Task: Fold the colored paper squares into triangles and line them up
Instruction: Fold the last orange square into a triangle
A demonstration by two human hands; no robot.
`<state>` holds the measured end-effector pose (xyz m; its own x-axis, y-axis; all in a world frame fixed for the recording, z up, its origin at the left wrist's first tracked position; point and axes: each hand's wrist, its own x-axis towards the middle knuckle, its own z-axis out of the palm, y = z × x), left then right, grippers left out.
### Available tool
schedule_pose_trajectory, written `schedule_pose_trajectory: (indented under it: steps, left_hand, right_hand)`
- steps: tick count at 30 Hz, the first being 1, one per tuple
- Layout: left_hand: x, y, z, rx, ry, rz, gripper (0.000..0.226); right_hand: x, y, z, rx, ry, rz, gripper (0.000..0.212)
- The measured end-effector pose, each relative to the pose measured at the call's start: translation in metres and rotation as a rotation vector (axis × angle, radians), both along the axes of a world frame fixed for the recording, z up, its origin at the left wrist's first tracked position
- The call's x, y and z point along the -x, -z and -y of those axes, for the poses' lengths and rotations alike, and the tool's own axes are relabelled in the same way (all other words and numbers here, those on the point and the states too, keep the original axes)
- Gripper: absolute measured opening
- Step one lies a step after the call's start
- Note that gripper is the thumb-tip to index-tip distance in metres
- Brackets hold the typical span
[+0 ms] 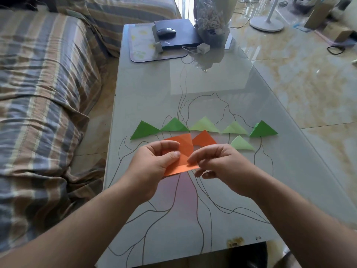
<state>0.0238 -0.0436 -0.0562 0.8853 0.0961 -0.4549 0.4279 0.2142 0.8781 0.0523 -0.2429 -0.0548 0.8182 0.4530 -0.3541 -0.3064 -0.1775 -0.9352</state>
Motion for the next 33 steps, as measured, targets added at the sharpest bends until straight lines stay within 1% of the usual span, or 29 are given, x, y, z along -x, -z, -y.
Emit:
schedule_pose_trajectory:
  steps: [1, 2, 4, 5, 6, 9, 11, 12, 15, 17, 20, 22, 24, 26, 29, 31, 33]
  left_hand:
    - [0.0, -0.001, -0.001, 0.004, 0.009, 0.006, 0.019]
    - [0.0, -0.002, -0.002, 0.009, 0.015, 0.012, 0.021]
    - [0.001, -0.002, -0.001, 0.026, 0.025, 0.017, 0.024]
    - [0.002, -0.003, -0.001, 0.036, 0.032, 0.016, 0.023]
    - [0.002, -0.003, -0.001, 0.043, 0.042, 0.017, 0.023]
    - [0.003, -0.005, 0.002, 0.022, 0.069, 0.031, 0.016]
    - [0.003, -0.004, 0.004, 0.033, 0.056, 0.037, 0.011]
    - [0.003, -0.003, 0.005, 0.063, 0.043, 0.036, 0.013]
    - [0.003, -0.004, 0.007, 0.119, 0.046, 0.055, 0.028]
    - [0.006, -0.004, 0.006, 0.051, 0.11, 0.105, 0.041]
    - [0.009, -0.001, 0.005, -0.097, 0.151, 0.131, 0.069]
    - [0.009, -0.002, 0.006, -0.125, 0.13, 0.127, 0.078]
    - [0.008, -0.002, 0.006, -0.11, 0.109, 0.117, 0.084]
    - [0.007, 0.0, 0.006, -0.048, 0.078, 0.095, 0.084]
    - [0.004, 0.003, 0.006, 0.007, 0.058, 0.067, 0.077]
    - [0.002, 0.004, 0.005, -0.014, 0.061, 0.063, 0.07]
    - [0.001, 0.005, 0.003, -0.035, 0.043, 0.053, 0.061]
  right_hand:
    - [0.001, 0.001, 0.0, 0.012, -0.026, 0.028, 0.04]
    - [0.002, 0.002, -0.001, 0.005, -0.035, 0.05, 0.034]
    - [0.003, 0.004, -0.002, -0.052, -0.012, 0.061, 0.012]
    - [0.003, 0.005, -0.002, -0.064, 0.014, 0.074, 0.008]
    - [0.003, 0.006, -0.003, -0.057, 0.04, 0.088, 0.01]
    - [0.001, 0.011, -0.003, -0.034, 0.109, 0.139, 0.005]
    - [0.001, 0.014, -0.004, -0.038, 0.155, 0.163, 0.008]
    - [0.002, 0.015, -0.004, -0.036, 0.179, 0.171, 0.011]
    - [0.002, 0.017, -0.005, -0.055, 0.23, 0.157, 0.021]
    - [0.001, 0.018, -0.005, -0.097, 0.257, 0.131, 0.026]
    - [0.001, 0.019, -0.005, -0.109, 0.272, 0.104, 0.042]
    - [0.001, 0.02, -0.005, -0.092, 0.278, 0.084, 0.047]
    - [0.002, 0.02, -0.006, -0.099, 0.292, 0.057, 0.046]
    - [0.002, 0.022, -0.007, -0.15, 0.327, 0.016, 0.043]
    - [0.002, 0.021, -0.007, -0.172, 0.352, 0.006, 0.037]
    - [0.001, 0.019, -0.008, -0.131, 0.338, 0.078, 0.034]
    - [0.001, 0.018, -0.008, -0.085, 0.328, 0.178, 0.042]
